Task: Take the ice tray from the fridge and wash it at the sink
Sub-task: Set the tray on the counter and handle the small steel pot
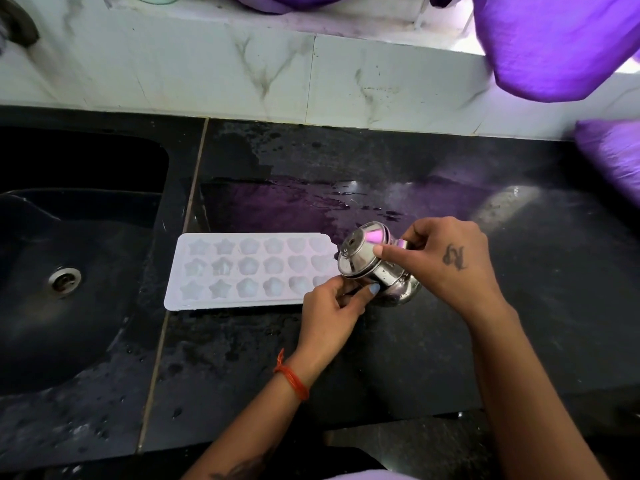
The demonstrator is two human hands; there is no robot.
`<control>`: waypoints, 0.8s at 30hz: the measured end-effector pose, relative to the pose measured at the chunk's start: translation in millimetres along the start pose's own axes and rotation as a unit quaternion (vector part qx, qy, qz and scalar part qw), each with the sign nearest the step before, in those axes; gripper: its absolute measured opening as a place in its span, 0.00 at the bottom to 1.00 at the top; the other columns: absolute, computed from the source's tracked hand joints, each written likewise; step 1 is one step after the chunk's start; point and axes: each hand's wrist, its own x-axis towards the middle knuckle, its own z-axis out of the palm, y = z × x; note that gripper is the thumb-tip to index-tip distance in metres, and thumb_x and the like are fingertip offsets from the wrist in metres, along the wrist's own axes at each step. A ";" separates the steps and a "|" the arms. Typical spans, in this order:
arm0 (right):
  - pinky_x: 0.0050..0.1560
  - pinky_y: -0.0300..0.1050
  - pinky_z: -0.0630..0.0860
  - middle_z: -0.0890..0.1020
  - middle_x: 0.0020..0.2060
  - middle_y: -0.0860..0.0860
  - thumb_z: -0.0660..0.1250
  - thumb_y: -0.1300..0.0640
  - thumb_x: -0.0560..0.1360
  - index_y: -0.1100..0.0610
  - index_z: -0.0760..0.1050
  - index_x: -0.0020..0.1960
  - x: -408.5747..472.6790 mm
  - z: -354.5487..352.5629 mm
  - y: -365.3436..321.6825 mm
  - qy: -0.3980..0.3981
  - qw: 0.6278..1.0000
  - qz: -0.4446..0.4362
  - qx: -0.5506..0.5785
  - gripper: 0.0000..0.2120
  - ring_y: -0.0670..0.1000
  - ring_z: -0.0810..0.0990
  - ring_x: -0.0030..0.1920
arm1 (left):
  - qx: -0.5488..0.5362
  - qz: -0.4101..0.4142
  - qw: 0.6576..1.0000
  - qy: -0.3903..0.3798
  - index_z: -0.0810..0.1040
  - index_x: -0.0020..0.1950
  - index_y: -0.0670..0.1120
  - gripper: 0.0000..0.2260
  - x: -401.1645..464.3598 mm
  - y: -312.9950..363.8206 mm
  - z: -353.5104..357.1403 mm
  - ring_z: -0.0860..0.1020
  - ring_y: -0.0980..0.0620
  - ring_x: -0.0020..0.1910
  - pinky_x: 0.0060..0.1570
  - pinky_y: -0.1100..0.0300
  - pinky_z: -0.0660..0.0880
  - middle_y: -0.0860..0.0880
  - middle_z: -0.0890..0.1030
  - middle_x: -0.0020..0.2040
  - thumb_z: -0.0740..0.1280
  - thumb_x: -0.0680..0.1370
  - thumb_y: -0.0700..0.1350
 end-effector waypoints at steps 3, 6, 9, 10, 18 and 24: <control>0.35 0.44 0.72 0.80 0.27 0.54 0.73 0.41 0.66 0.59 0.77 0.33 0.7 1.1 3.6 0.003 1.000 -0.003 -0.002 0.20 0.53 0.79 0.32 | 0.004 0.000 1.000 0.002 0.81 0.44 0.53 0.03 -0.1 -0.4 1.9 0.83 0.54 0.44 0.51 0.47 0.79 0.52 0.85 0.45 0.73 0.73 0.46; 0.34 0.44 0.72 0.80 0.26 0.53 0.74 0.42 0.66 0.59 0.78 0.32 1.6 2.2 10.0 -0.002 1.000 0.008 0.019 0.20 0.52 0.79 0.32 | 0.018 0.004 1.000 0.014 0.82 0.45 0.52 0.04 1.0 -3.5 3.4 0.83 0.55 0.44 0.51 0.47 0.79 0.52 0.85 0.44 0.74 0.71 0.48; 0.32 0.41 0.70 0.81 0.27 0.50 0.74 0.42 0.65 0.56 0.78 0.32 3.0 2.7 16.2 -0.019 0.997 0.031 0.065 0.18 0.49 0.79 0.31 | 0.053 0.012 0.998 0.036 0.83 0.48 0.47 0.11 3.1 -6.0 3.8 0.84 0.55 0.43 0.49 0.49 0.80 0.52 0.86 0.43 0.74 0.70 0.51; 0.33 0.41 0.71 0.81 0.27 0.50 0.74 0.42 0.65 0.56 0.78 0.32 3.4 3.4 18.2 -0.025 0.996 0.037 0.077 0.17 0.48 0.79 0.32 | 0.065 0.016 0.997 0.042 0.83 0.49 0.47 0.11 3.5 -5.9 3.8 0.83 0.55 0.42 0.48 0.49 0.80 0.52 0.86 0.43 0.74 0.70 0.51; 0.43 0.53 0.80 0.83 0.28 0.49 0.77 0.43 0.62 0.55 0.80 0.32 7.1 9.2 26.3 -0.033 0.978 0.080 0.188 0.16 0.50 0.83 0.35 | 0.139 0.057 0.985 0.081 0.83 0.50 0.49 0.12 1.4 7.1 -2.3 0.81 0.63 0.43 0.47 0.62 0.77 0.54 0.85 0.44 0.73 0.71 0.53; 0.44 0.58 0.80 0.83 0.29 0.51 0.76 0.39 0.59 0.56 0.80 0.32 10.2 16.6 14.2 -0.034 0.970 0.072 0.230 0.19 0.54 0.83 0.36 | 0.135 0.073 0.981 0.117 0.84 0.50 0.50 0.11 -1.6 13.6 -17.1 0.82 0.63 0.43 0.47 0.64 0.77 0.55 0.85 0.44 0.74 0.70 0.51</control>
